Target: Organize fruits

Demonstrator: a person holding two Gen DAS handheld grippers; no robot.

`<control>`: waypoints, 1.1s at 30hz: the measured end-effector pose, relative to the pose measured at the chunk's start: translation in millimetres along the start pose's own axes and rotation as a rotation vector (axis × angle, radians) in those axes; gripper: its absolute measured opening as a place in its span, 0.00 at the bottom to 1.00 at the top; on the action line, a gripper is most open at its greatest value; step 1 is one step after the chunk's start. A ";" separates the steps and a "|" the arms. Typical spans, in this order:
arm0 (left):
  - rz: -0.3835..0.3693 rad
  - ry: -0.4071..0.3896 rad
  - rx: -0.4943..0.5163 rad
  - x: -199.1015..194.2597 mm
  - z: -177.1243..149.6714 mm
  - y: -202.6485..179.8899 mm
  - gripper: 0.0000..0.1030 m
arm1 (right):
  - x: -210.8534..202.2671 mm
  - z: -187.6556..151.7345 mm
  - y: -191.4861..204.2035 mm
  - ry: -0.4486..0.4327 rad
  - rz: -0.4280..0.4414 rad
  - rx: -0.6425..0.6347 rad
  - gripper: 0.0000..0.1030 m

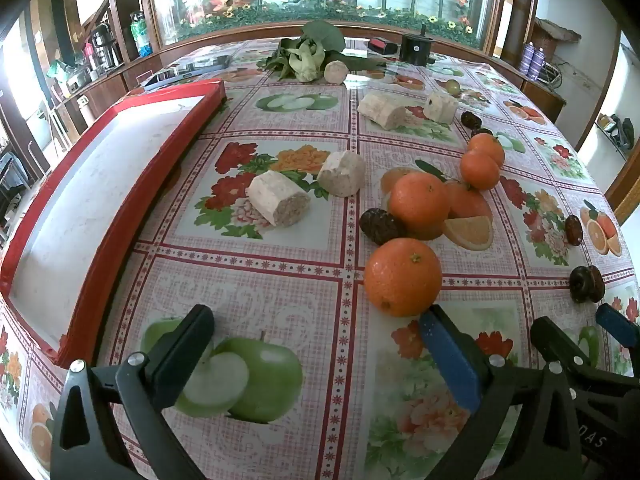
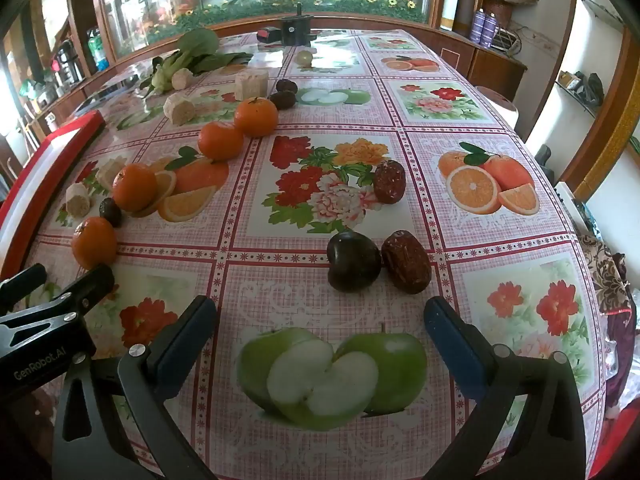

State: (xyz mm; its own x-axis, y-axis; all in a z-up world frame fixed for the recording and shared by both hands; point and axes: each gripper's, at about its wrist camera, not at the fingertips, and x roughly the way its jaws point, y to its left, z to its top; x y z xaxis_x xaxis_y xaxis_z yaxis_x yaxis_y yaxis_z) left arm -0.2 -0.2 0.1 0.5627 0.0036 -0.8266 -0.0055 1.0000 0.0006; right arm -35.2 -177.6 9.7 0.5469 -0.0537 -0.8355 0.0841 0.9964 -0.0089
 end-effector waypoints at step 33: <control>-0.004 -0.002 -0.003 0.0 0.3 0.2 1.00 | -0.3 0.8 0.0 -0.004 -0.001 -0.001 1.00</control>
State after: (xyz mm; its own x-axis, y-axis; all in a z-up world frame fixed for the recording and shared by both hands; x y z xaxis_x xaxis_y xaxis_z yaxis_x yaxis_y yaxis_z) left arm 0.1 0.0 0.2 0.5641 0.0000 -0.8257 -0.0057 1.0000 -0.0039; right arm -34.7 -177.6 10.4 0.5499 -0.0546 -0.8334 0.0841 0.9964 -0.0099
